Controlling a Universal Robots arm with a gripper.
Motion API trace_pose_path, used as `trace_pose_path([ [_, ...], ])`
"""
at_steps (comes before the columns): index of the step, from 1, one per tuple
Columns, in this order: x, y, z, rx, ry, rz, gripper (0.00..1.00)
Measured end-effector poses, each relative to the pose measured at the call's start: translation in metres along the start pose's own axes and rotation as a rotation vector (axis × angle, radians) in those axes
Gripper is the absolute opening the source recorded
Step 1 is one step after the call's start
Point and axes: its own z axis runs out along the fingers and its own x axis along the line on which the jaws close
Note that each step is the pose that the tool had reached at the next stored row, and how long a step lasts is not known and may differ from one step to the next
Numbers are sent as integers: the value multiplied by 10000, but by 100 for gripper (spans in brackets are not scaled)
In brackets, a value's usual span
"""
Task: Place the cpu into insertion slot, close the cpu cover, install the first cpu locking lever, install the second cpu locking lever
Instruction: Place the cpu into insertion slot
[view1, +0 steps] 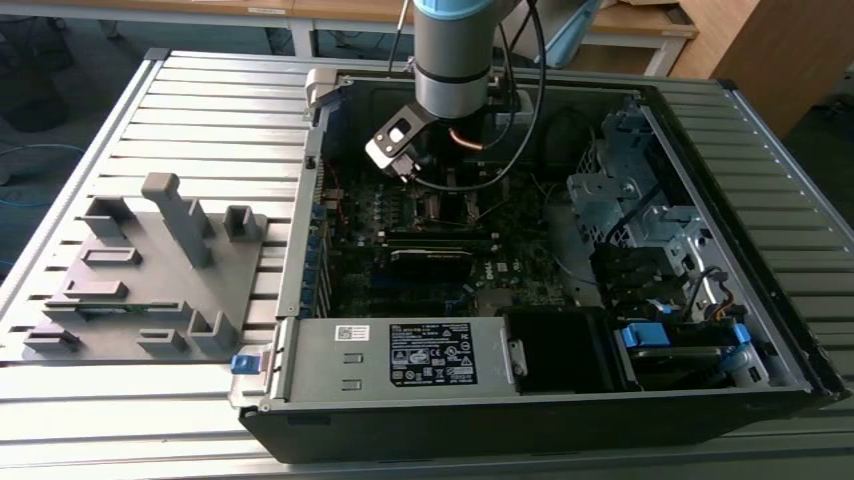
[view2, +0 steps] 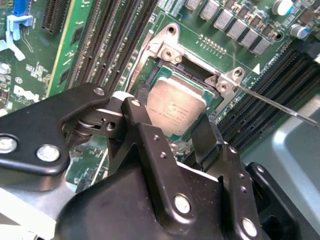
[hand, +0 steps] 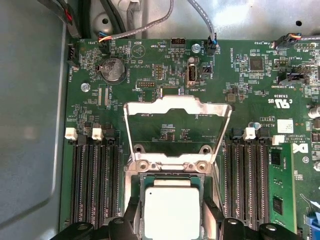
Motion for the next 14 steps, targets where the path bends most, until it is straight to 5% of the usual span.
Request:
trace_pose_path([
  [4, 1, 4, -57, -1, 1, 1, 61],
  [11, 1, 5, -60, -1, 1, 0, 61],
  [14, 1, 5, -61, -1, 1, 0, 53],
])
